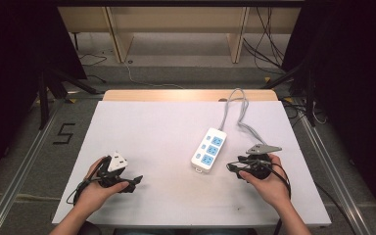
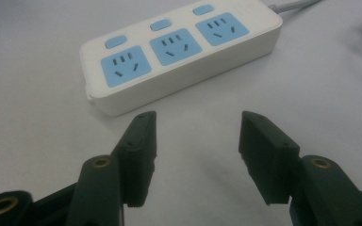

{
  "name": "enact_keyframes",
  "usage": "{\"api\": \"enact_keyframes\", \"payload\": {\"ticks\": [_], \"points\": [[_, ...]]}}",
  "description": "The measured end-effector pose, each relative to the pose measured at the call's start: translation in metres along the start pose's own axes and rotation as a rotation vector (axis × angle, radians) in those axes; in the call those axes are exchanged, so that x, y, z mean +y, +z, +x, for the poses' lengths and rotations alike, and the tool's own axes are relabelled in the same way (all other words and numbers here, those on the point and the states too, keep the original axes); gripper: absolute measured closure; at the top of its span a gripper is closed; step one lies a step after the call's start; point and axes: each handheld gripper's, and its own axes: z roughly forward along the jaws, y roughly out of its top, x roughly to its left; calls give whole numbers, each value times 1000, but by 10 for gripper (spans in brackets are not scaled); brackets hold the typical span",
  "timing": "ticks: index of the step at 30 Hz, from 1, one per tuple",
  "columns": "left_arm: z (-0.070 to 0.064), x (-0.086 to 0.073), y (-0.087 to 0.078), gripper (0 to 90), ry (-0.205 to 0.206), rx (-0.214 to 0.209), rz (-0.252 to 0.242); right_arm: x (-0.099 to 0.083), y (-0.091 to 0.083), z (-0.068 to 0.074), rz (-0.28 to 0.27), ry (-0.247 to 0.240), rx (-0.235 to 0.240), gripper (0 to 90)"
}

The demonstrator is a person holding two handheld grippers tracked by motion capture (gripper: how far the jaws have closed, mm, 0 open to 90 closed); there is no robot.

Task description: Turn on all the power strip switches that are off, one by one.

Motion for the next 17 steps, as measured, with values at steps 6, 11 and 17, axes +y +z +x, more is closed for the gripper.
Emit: {"api": "enact_keyframes", "payload": {"ticks": [6, 11, 17], "points": [[0, 0, 0, 160, -2, 0, -2, -9, -5, 2, -28, 2, -7, 448], [0, 0, 0, 160, -4, -1, -4, -14, -6, 3, -49, 10, -10, 421], [3, -1, 0, 146, -15, 15, -6, -18, -10, 2, -78, 45, -6, 402]]}}
